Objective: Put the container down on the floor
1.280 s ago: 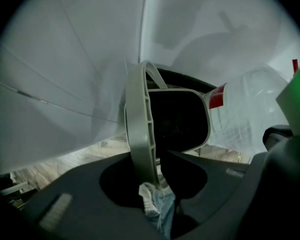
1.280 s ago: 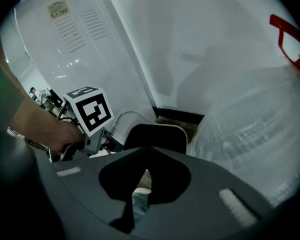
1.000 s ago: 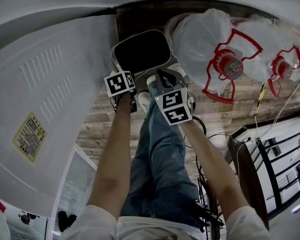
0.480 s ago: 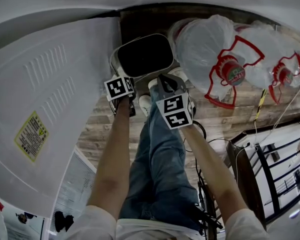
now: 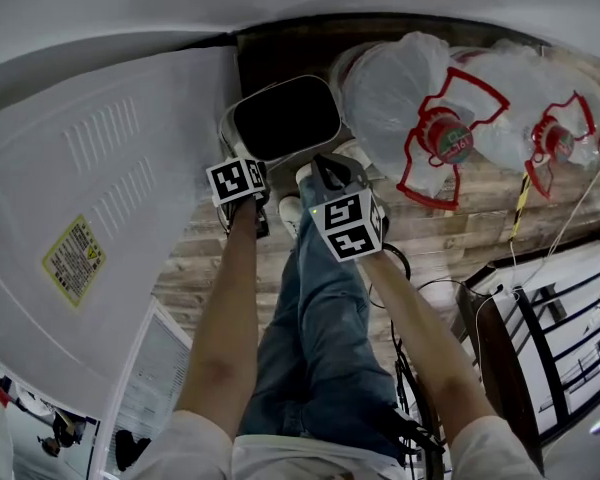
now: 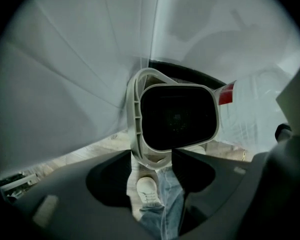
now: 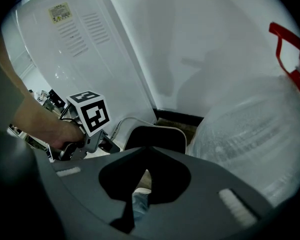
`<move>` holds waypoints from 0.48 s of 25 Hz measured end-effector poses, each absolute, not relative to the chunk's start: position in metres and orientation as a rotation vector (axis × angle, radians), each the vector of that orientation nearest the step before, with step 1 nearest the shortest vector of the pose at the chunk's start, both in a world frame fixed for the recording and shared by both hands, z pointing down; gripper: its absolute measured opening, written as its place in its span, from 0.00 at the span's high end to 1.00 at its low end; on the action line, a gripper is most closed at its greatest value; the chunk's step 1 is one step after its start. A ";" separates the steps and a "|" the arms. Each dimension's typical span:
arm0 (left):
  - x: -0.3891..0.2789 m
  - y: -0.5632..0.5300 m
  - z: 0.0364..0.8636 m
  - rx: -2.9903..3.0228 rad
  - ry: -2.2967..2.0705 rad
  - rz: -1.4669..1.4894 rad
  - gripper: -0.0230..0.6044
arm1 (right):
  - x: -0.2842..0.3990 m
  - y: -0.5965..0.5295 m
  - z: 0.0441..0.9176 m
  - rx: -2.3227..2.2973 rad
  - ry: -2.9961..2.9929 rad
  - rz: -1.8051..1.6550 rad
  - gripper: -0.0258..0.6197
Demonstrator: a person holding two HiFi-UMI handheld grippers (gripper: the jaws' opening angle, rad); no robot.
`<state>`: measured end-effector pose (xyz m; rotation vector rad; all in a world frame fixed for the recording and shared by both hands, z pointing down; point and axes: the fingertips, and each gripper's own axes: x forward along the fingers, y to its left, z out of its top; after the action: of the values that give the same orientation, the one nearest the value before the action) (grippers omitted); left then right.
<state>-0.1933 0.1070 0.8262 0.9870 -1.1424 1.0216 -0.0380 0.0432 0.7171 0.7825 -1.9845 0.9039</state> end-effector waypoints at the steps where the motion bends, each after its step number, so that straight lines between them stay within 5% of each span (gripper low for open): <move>1: -0.191 0.107 0.823 0.988 -1.139 1.020 0.56 | -0.037 0.043 0.714 0.786 -1.985 0.901 0.92; 12: -0.182 0.106 0.793 1.000 -1.165 0.966 0.57 | -0.033 0.039 0.690 0.820 -1.995 0.906 0.92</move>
<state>-0.1823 0.1057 0.7932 1.0000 -1.1654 0.9658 -0.0333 0.0392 0.6900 0.8204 -1.9954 0.9065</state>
